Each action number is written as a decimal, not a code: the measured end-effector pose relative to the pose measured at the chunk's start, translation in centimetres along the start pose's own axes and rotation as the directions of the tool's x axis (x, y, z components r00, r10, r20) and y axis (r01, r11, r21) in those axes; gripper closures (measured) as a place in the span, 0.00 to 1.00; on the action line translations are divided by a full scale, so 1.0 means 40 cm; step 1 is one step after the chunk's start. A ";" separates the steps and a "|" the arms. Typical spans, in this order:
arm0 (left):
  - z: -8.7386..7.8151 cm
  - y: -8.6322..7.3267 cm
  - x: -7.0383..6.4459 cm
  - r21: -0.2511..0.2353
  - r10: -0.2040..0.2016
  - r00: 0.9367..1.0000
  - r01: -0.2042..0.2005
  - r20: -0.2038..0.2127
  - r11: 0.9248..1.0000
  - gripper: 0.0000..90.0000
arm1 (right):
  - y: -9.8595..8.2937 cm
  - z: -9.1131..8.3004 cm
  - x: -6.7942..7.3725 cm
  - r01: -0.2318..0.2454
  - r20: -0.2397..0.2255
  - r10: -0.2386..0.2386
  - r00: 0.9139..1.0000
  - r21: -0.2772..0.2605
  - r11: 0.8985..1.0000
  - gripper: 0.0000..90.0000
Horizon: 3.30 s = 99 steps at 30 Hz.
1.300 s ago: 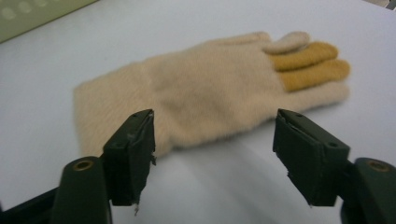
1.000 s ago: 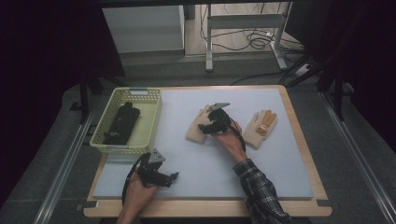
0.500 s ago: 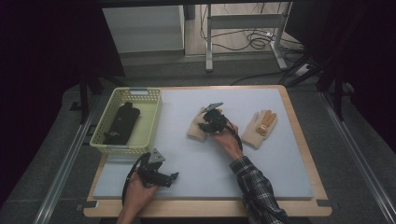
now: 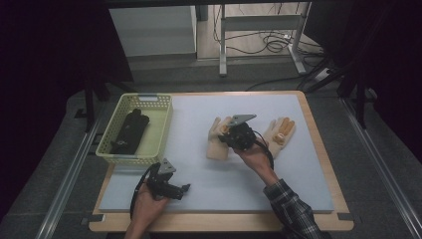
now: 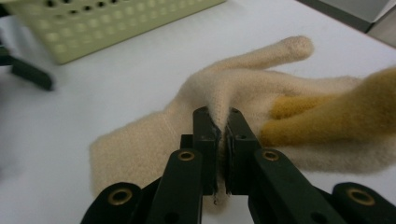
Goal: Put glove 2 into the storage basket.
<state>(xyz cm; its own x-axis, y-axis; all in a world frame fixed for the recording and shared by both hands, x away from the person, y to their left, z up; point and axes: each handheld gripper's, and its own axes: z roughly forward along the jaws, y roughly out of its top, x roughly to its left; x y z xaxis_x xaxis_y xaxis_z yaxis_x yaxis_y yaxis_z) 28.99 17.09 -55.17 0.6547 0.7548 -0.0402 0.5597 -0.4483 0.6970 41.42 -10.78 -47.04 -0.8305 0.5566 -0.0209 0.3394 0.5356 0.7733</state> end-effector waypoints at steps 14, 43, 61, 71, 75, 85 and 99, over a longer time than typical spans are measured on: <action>0.000 0.000 0.000 -0.002 -0.002 1.000 0.002 -0.001 1.000 0.02 | -0.158 -0.055 0.069 0.005 -0.044 -0.002 0.999 0.051 0.999 0.54; 0.000 0.000 0.001 0.001 0.002 1.000 -0.002 -0.001 1.000 0.02 | -0.229 -0.199 -0.211 -0.209 0.257 0.200 0.946 0.006 0.978 0.46; 0.000 0.000 0.000 0.001 0.001 1.000 -0.001 -0.001 1.000 0.02 | -0.278 -0.144 -0.311 -0.304 0.403 0.269 0.875 0.025 0.952 0.37; 0.000 0.000 0.001 0.001 0.001 1.000 -0.001 -0.001 1.000 0.02 | -0.280 -0.150 -0.293 -0.288 0.424 0.248 0.871 0.031 0.957 0.66; 0.000 0.000 0.001 0.001 0.002 1.000 -0.002 -0.001 1.000 0.02 | -0.272 -0.178 -0.285 -0.287 0.392 0.268 0.880 -0.010 0.958 0.66; 0.000 0.000 0.000 0.000 0.001 1.000 -0.001 -0.001 1.000 0.02 | -0.217 -0.248 -0.208 -0.231 0.312 0.236 0.920 -0.052 0.972 0.66; 0.000 0.000 0.000 -0.002 0.001 1.000 -0.001 -0.003 1.000 0.02 | -0.123 -0.243 -0.010 -0.153 0.093 0.164 0.982 -0.114 0.982 0.65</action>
<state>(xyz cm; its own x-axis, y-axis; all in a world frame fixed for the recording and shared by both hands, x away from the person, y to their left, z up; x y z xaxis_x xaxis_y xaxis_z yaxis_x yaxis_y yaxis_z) 29.00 17.10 -55.17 0.6539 0.7556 -0.0375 0.5581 -0.4483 0.6982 35.81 -19.80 -44.67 -0.7187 0.6937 0.0471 0.4101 0.3683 0.8343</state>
